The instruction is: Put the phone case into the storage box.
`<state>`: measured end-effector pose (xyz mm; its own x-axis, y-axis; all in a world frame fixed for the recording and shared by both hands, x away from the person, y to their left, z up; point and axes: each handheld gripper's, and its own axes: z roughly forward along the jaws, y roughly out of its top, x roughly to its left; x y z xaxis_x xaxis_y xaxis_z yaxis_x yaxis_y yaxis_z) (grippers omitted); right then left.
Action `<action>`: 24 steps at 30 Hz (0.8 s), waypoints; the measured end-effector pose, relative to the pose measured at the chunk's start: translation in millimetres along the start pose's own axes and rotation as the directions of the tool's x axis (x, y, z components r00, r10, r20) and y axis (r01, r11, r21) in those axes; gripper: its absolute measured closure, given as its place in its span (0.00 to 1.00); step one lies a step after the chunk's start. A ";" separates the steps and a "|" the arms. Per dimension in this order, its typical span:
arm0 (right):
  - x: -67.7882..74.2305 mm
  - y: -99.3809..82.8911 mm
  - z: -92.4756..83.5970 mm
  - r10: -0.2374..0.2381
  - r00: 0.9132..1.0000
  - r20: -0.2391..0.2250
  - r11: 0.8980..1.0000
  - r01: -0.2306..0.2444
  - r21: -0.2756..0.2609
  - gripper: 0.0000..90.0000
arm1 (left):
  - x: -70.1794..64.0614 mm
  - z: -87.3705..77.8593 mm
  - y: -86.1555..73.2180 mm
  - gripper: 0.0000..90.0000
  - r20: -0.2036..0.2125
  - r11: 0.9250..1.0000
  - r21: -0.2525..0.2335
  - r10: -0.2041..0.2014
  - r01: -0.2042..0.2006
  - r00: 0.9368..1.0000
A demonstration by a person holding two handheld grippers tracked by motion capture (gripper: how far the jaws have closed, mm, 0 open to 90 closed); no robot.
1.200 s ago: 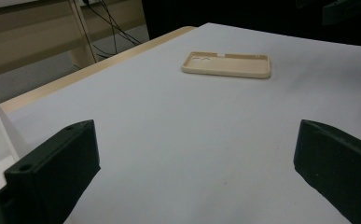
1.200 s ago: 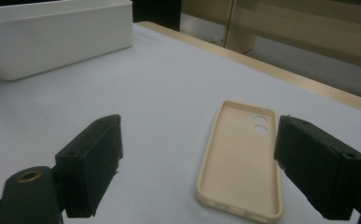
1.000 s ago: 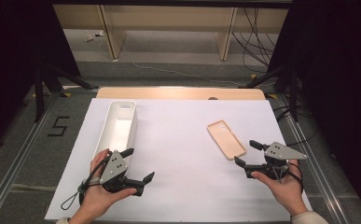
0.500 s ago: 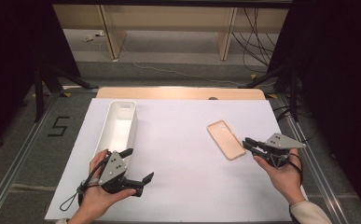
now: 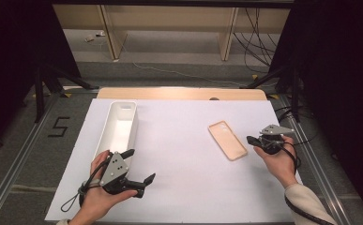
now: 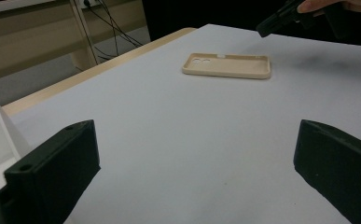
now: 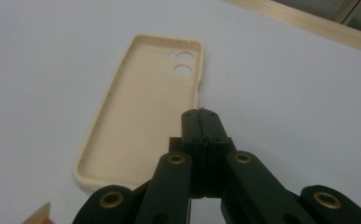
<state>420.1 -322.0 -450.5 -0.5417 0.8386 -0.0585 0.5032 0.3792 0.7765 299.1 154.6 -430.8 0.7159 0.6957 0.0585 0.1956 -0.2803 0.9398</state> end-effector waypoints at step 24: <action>-6.9 -11.9 23.1 0.027 1.000 0.008 0.983 -0.028 0.179 1.00 | -0.3 0.2 0.0 0.00 0.004 1.000 0.001 0.002 -0.002 1.000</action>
<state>433.4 -323.3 -473.9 -0.5223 0.8517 -0.0425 0.6305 0.4193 0.6531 299.0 154.2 -430.9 0.7188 0.6927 0.0590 0.1949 -0.2823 0.9393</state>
